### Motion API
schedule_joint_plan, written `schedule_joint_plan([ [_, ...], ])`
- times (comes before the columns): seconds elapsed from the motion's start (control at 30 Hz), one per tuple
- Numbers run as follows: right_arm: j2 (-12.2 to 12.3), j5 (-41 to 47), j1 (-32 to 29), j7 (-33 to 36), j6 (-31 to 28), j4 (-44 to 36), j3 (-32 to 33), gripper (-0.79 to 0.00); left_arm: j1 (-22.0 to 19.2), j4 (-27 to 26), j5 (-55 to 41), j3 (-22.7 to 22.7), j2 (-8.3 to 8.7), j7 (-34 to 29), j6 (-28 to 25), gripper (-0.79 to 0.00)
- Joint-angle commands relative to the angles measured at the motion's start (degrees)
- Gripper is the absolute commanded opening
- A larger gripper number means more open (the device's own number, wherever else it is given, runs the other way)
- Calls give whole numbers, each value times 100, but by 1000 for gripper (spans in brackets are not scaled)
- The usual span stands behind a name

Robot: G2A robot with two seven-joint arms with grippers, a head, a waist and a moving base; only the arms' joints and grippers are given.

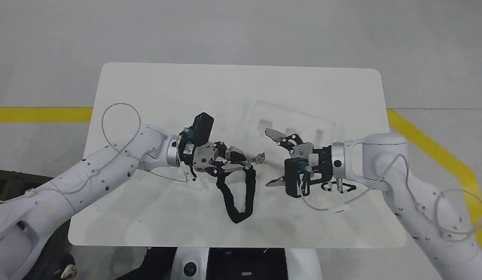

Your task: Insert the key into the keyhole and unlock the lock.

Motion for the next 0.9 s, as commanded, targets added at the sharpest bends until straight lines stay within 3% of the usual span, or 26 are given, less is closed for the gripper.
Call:
schedule_joint_plan([
  [0.0, 21, -92, 28, -140, 0, 13, -14, -345, 19, -7, -25, -5, 1, -40, 0, -785],
  [0.33, 44, -369, 137, -465, 0, -43, -108, -459, 88, -69, -230, -5, -43, -254, 0, -785],
  [0.5, 41, -419, 189, -566, 0, -31, -179, -474, 128, -33, -290, -5, -74, -290, 0, -785],
  [0.87, 27, -288, 333, -703, 0, 153, -378, -736, 60, 1, -267, -5, -65, -281, 0, -785],
])
